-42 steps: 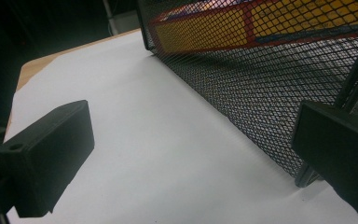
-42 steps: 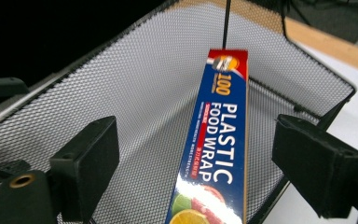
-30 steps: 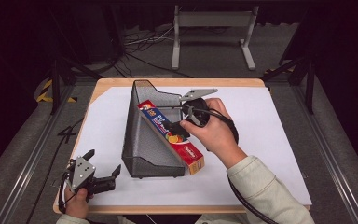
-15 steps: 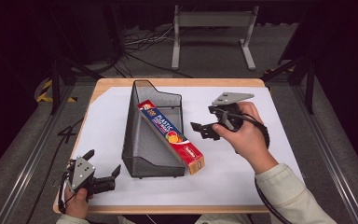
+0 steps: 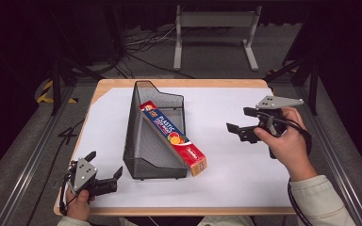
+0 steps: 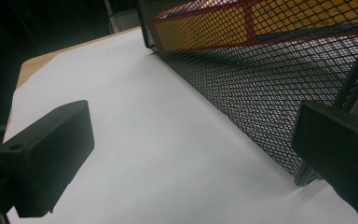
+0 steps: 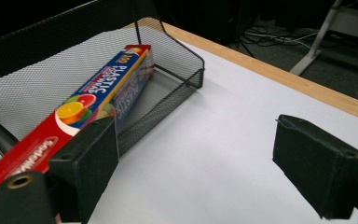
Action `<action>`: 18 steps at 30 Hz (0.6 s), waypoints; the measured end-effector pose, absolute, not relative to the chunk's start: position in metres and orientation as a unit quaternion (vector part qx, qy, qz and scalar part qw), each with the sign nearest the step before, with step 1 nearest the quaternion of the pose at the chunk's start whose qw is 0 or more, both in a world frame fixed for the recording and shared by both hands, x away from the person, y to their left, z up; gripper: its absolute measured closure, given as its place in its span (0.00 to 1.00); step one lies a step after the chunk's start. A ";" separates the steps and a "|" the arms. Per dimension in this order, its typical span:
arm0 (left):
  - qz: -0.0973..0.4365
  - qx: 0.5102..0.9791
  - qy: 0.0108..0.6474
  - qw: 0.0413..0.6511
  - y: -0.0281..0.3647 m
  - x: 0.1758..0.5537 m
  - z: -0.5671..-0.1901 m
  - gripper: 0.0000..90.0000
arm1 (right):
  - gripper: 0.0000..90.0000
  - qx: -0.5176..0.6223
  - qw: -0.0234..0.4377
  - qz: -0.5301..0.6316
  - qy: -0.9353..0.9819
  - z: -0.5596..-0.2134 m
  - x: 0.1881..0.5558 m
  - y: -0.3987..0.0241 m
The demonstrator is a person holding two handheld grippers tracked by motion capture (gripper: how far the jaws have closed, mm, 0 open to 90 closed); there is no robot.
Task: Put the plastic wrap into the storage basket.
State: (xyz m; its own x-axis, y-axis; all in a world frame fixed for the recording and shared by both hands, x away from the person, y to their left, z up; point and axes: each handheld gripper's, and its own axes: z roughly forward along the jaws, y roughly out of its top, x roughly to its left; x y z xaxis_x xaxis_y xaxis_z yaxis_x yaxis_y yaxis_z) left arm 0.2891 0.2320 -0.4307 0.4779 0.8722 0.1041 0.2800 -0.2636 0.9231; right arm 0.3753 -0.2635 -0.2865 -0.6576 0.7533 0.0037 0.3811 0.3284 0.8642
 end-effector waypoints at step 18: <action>0.323 0.726 0.398 0.458 0.232 0.289 -0.431 0.00 | 0.17 0.369 0.216 0.467 0.774 -0.370 0.363 -0.322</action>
State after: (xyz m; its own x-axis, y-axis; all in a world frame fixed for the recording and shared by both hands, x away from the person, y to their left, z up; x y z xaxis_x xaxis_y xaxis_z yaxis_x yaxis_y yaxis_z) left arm 0.2893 0.2320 -0.4310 0.4742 0.8743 0.1040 0.2836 -0.2635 0.9220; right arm 0.3626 -0.3219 -0.3696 -0.6337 0.7735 0.0101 0.3700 0.2916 0.8821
